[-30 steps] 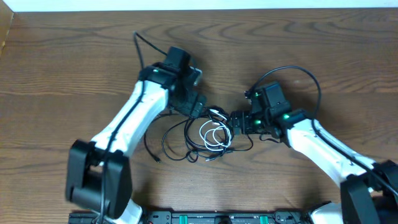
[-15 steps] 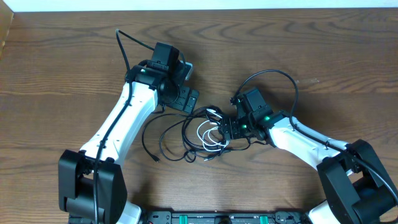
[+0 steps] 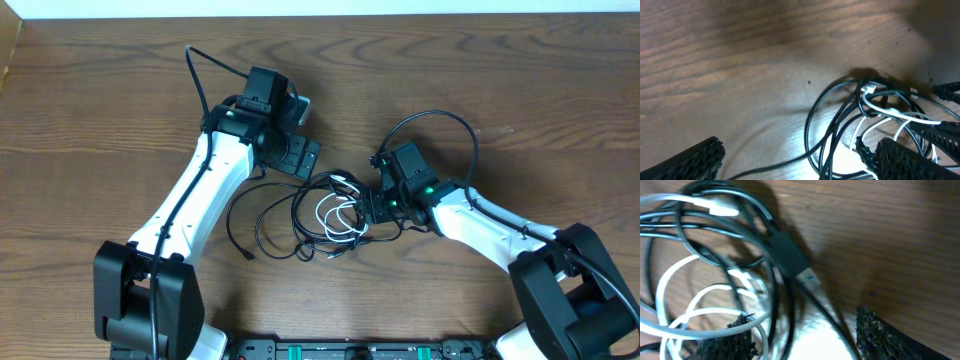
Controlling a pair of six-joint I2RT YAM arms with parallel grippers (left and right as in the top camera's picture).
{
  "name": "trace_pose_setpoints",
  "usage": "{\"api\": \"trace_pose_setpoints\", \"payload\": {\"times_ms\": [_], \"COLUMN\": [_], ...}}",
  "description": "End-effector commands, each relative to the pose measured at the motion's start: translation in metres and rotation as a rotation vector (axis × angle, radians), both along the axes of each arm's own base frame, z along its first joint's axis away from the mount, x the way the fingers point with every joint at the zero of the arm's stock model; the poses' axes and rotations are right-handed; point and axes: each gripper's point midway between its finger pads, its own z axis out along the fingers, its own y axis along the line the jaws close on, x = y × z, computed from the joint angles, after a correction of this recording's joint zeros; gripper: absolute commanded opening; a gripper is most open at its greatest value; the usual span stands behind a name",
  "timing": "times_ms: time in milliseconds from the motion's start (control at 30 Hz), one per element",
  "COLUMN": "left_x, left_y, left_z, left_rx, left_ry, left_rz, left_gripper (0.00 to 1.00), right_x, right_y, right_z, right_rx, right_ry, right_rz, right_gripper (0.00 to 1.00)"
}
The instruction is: Untangle cables
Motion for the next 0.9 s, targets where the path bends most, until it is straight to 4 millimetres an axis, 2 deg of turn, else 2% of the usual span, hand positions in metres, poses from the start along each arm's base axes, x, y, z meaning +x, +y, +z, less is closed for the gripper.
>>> {"api": "trace_pose_setpoints", "payload": {"times_ms": [0, 67, 200, 300, 367, 433, 600, 733, 800, 867], "left_x": [0.006, 0.006, 0.006, 0.006, 0.006, 0.006, 0.006, 0.007, 0.009, 0.011], "left_y": [0.002, 0.002, 0.002, 0.002, 0.002, 0.002, 0.002, 0.001, 0.001, 0.0], "left_z": [0.01, 0.01, 0.01, 0.01, 0.01, 0.01, 0.01, 0.01, 0.011, 0.012], "left_rx": [0.003, 0.003, 0.003, 0.003, 0.003, 0.003, 0.003, 0.002, 0.0, -0.004], "left_ry": [-0.036, -0.036, -0.036, -0.036, -0.036, -0.036, -0.036, -0.04, -0.047, -0.057], "left_rz": [0.003, 0.003, 0.003, 0.003, 0.003, 0.004, 0.003, 0.003, 0.004, 0.004], "left_gripper": [0.97, 0.98, 0.97, 0.98, 0.98, 0.98, 0.98, 0.98, 0.98, 0.98], "right_x": [0.002, -0.001, -0.009, -0.013, -0.014, -0.014, -0.011, 0.0, 0.009, 0.022], "right_y": [-0.005, -0.004, -0.003, -0.003, -0.003, -0.003, -0.004, -0.01, -0.014, -0.019], "right_z": [-0.014, -0.023, -0.041, -0.048, -0.05, -0.05, -0.048, -0.043, -0.035, -0.018], "right_rx": [-0.08, -0.093, -0.118, -0.129, -0.135, -0.134, -0.13, -0.146, -0.162, -0.185], "right_ry": [-0.021, -0.003, 0.036, 0.053, 0.057, 0.056, 0.048, 0.024, -0.007, -0.079], "right_rz": [0.033, 0.047, 0.063, 0.072, 0.072, 0.071, 0.061, 0.035, 0.018, 0.041], "right_gripper": [0.62, 0.59, 0.4, 0.32, 0.15, 0.01, 0.01, 0.01, 0.01, 0.01]}}
